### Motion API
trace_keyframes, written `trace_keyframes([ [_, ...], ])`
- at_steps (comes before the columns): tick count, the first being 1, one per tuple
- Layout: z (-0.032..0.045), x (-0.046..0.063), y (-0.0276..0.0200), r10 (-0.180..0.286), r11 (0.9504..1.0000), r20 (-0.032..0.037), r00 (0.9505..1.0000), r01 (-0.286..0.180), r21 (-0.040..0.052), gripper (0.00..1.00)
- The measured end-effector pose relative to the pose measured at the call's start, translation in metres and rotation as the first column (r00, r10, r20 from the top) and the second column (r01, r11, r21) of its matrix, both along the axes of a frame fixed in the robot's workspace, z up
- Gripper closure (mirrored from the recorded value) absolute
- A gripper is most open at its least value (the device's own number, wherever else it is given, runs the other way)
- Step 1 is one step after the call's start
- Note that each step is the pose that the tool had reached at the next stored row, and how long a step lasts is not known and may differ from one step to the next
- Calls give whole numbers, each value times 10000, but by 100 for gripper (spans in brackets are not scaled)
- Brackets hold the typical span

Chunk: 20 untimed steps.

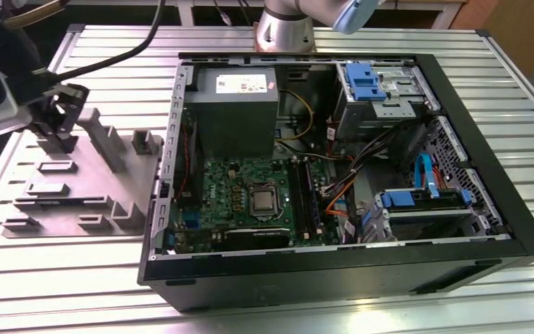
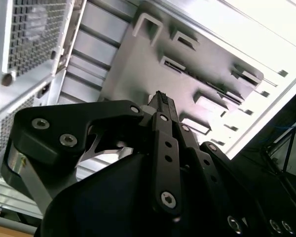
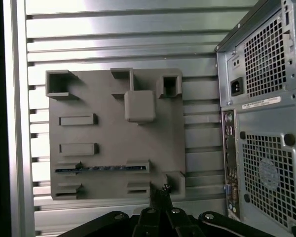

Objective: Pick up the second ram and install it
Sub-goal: 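Reach for the second ram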

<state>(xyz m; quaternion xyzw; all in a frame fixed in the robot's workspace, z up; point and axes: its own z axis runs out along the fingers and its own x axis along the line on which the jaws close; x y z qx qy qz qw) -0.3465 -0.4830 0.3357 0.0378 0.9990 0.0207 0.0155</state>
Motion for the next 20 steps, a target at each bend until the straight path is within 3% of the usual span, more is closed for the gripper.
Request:
trace_keyframes([
  [6, -54, -203, 0, -1, 10000, 6, 10000, 1, 0, 90],
  [20, -128, -503, 37, 0, 10000, 6, 10000, 0, -1, 90],
])
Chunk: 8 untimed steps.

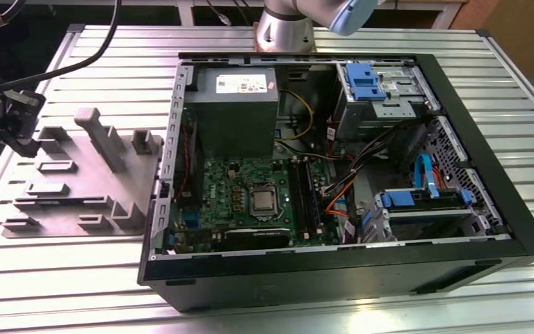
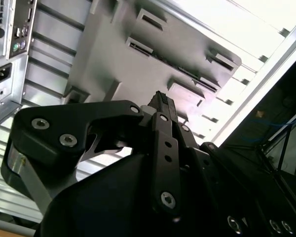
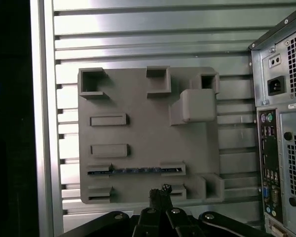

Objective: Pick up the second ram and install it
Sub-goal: 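Reach for the second ram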

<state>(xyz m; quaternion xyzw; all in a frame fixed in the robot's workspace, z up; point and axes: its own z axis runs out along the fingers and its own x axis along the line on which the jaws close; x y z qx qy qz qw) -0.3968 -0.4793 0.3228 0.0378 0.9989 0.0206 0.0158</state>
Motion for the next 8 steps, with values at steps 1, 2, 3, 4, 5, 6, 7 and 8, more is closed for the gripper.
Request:
trace_keyframes([
  [1, -10, -9, 3, 0, 10000, 2, 10000, 0, 2, 90],
  [2, -18, -14, 10, 0, 10000, 1, 10000, 0, 2, 90],
  [3, -23, -19, 22, 1, 10000, -2, 10000, -1, -1, 90],
  [4, -31, -25, 35, 1, 10000, -1, 10000, -1, -1, 90],
  [5, -40, -36, 49, 1, 10000, 1, 10000, -1, 1, 90],
  [6, -47, -51, 60, 1, 10000, 2, 10000, -1, 1, 90],
  [7, -53, -71, 67, 0, 10000, 1, 10000, 0, 1, 90],
  [8, -59, -89, 71, -1, 10000, 0, 10000, 1, 0, 90],
])
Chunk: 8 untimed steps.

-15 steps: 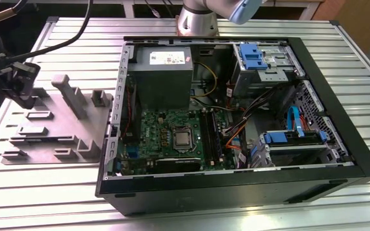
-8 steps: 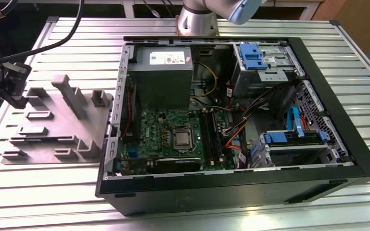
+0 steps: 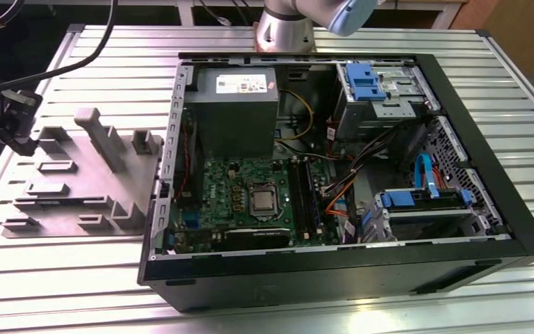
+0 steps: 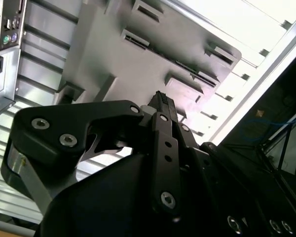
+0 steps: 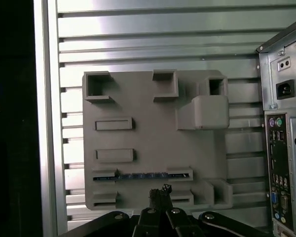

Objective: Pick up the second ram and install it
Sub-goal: 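Reach for the second ram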

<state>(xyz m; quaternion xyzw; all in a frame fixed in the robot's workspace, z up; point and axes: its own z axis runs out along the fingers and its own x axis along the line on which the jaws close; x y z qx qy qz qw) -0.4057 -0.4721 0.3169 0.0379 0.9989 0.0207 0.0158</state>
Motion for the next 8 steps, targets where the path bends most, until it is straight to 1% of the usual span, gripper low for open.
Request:
trace_keyframes([
  [5, -42, -83, 9, -1, 10000, 1, 10000, 1, 1, 90],
  [8, -65, -140, 26, -1, 10000, 1, 10000, 1, 1, 90],
])
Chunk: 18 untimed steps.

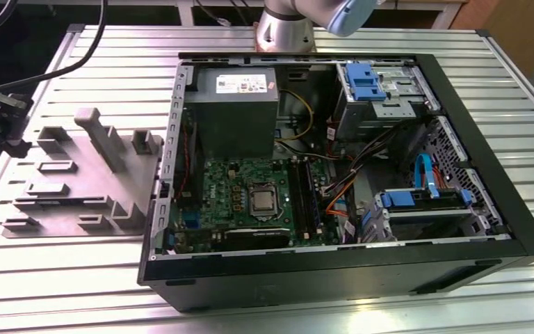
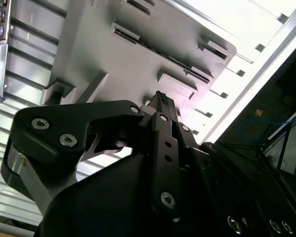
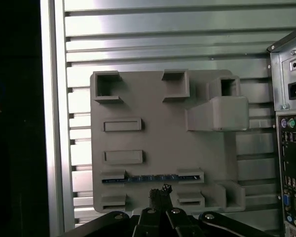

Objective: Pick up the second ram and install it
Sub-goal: 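Reach for the second ram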

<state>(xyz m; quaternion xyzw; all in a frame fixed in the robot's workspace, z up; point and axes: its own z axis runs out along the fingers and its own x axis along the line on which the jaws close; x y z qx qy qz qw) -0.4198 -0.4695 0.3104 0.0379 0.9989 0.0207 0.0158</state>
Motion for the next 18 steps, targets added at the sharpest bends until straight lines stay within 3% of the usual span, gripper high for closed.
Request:
trace_keyframes([
  [9, -77, -180, 69, -4, 10000, 0, 10000, 4, 0, 90],
  [12, -122, -243, 75, -6, 10000, 0, 10000, 6, 0, 90],
  [18, -196, -248, 70, -7, 10000, -1, 10000, 7, -21, 90],
])
